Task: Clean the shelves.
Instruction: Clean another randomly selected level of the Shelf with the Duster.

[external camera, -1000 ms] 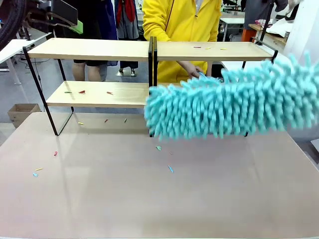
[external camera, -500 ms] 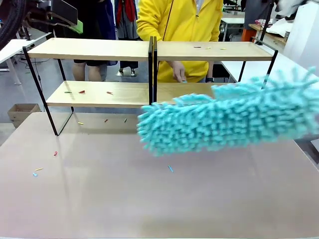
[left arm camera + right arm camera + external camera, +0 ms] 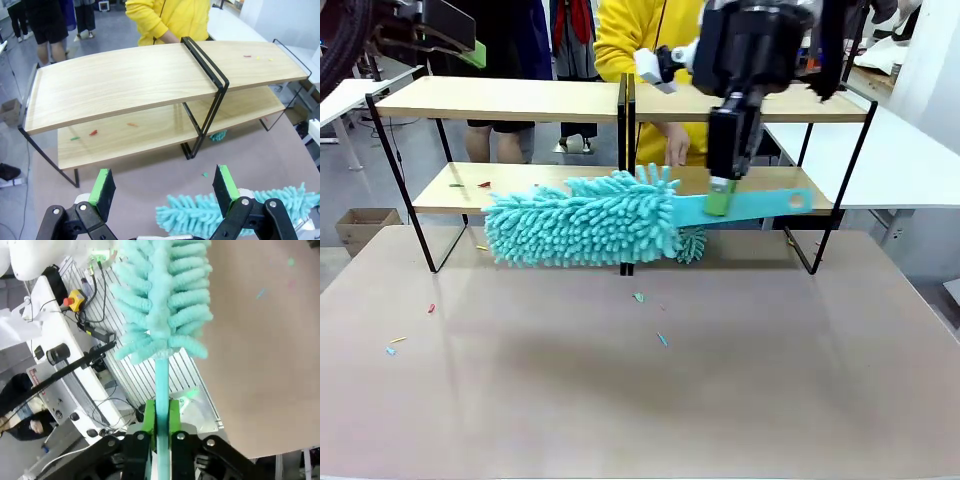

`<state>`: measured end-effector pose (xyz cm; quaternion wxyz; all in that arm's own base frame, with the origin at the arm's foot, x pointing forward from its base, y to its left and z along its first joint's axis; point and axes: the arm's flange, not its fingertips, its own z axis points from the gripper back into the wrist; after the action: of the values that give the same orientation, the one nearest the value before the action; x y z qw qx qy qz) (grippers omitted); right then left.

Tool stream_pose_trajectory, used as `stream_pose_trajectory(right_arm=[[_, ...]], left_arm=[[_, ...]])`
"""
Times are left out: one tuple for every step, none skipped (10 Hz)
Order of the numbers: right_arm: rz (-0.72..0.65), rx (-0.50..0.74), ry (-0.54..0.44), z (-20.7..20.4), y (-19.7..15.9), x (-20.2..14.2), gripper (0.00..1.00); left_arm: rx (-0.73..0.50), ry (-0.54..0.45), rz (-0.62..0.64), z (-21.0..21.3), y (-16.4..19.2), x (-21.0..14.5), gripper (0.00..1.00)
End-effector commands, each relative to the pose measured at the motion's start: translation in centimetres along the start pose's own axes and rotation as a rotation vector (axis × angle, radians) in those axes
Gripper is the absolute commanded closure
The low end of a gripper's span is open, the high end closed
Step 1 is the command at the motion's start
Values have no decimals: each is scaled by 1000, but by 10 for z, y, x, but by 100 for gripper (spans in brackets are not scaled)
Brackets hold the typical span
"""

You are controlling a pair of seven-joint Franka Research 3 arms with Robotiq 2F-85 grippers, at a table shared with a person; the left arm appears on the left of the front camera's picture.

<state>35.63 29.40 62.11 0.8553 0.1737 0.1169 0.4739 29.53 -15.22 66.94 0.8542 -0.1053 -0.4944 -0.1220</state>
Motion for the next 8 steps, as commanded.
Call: stream_pose_trajectory(right_arm=[[286,164,446,-6,20,-30,88],[0,0,0,0,0,0,88],[0,0,0,0,0,0,88],[88,69,135,-12,12,-8,88],[28,53,97,-16,6,4,88],[-3,34,63,-21,0,20,88],[-22,28,4,-23,-4,34,88],[-39,9,-23,-27,-7,46,88]], left_arm=[[11,-4,2,0,0,0,0],[11,-4,2,0,0,0,0],[11,-4,2,0,0,0,0],[11,-4,2,0,0,0,0],[11,-4,2,0,0,0,0],[11,-4,2,0,0,0,0],[11,-4,2,0,0,0,0],[11,-4,2,0,0,0,0]])
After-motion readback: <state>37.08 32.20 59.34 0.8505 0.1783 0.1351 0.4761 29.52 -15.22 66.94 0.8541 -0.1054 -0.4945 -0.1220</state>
